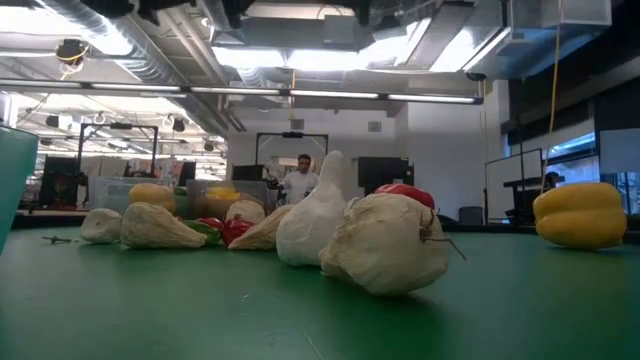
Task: Sort produce into baskets
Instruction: Put the lemon into the black bin
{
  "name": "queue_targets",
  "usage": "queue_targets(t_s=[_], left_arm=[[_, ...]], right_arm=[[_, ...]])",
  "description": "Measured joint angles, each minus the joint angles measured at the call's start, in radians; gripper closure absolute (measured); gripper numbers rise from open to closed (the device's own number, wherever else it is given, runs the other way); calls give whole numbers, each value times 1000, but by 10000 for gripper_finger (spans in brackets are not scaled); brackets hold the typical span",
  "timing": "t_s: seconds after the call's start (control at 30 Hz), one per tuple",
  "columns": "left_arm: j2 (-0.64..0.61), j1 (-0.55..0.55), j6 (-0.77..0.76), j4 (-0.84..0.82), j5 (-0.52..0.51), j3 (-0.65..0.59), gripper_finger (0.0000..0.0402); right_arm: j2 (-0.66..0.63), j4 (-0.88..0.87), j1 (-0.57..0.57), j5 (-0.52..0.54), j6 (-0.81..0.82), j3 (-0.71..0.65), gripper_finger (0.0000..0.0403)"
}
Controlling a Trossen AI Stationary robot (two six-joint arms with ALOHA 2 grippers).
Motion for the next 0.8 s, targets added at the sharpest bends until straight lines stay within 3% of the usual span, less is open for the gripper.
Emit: queue_targets(t_s=[0.8], left_arm=[[55, -29, -19, 42, -1, -2, 98]], right_arm=[[64, 118, 99, 45, 25, -2, 256]])
